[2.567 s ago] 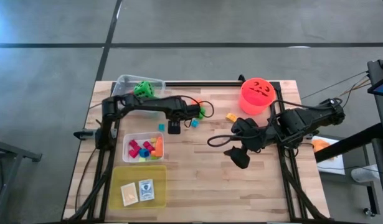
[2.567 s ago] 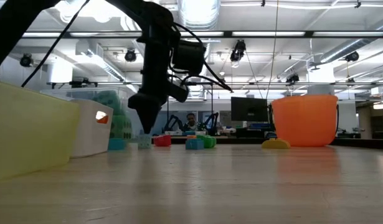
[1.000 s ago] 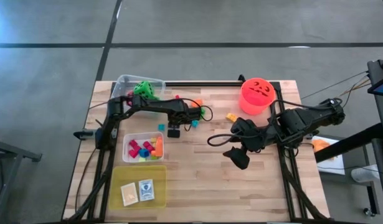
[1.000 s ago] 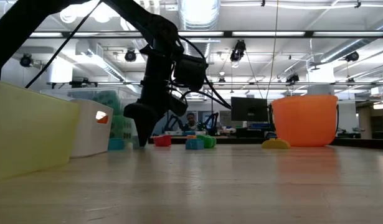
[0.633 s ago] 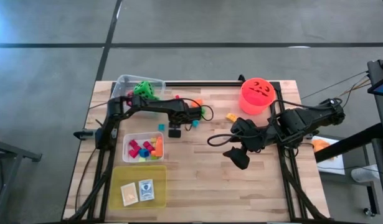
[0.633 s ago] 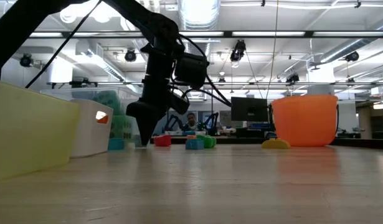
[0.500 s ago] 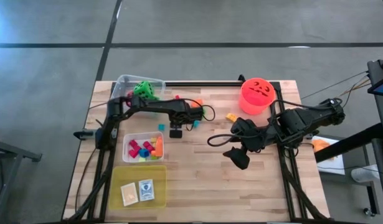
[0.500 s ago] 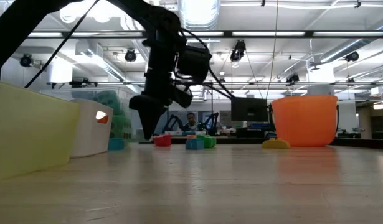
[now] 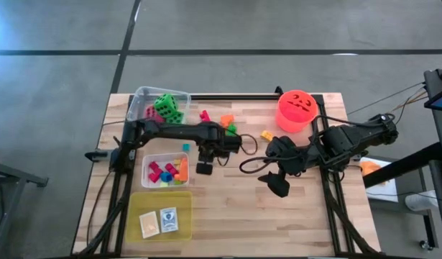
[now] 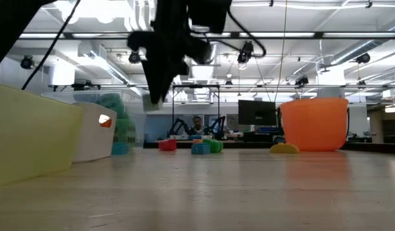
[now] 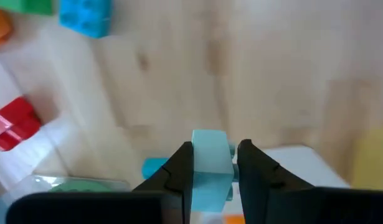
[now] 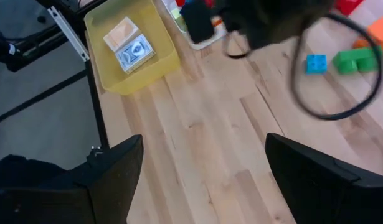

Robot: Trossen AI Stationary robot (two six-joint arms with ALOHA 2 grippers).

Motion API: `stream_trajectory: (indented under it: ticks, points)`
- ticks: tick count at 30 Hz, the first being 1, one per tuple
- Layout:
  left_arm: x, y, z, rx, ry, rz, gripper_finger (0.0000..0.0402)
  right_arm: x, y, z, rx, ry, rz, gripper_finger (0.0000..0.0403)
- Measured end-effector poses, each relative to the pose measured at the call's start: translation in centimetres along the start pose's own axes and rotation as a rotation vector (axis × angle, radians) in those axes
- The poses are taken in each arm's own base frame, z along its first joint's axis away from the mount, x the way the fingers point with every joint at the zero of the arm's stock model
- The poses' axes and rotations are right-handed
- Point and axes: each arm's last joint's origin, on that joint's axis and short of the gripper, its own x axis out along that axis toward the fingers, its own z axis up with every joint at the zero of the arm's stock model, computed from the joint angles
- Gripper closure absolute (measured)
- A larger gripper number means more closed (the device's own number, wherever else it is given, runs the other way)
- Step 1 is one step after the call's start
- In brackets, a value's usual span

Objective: Pick & Place Toys
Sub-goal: Put the light blue game piece into the white bin

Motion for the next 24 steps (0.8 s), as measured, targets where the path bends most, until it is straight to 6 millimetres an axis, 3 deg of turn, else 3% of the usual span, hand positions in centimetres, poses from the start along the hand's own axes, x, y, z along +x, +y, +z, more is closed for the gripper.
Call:
stream_trajectory:
  ticks: [6, 13, 17, 24]
  points:
    - [-3.8, -3.3, -2.0, 0.020, -0.087, -0.056, 0.0324, 0.0, 0.0, 0.0, -0.059, -0.003, 0.004, 0.0071]
    - [-7.7, -5.4, -6.6, -0.213, -0.184, -0.100, 0.0324, 0.0, 0.2, 0.2, -0.162, -0.016, 0.020, 0.0071]
    - [-6.9, -5.5, -10.1, -0.375, -0.154, -0.103, 0.0324, 0.0, 0.2, 0.2, -0.205, -0.019, 0.023, 0.0071]
    - [-2.8, -6.2, -15.8, -0.720, -0.192, -0.189, 0.0324, -0.5, 0.2, 0.3, -0.222, -0.045, 0.047, 0.0071]
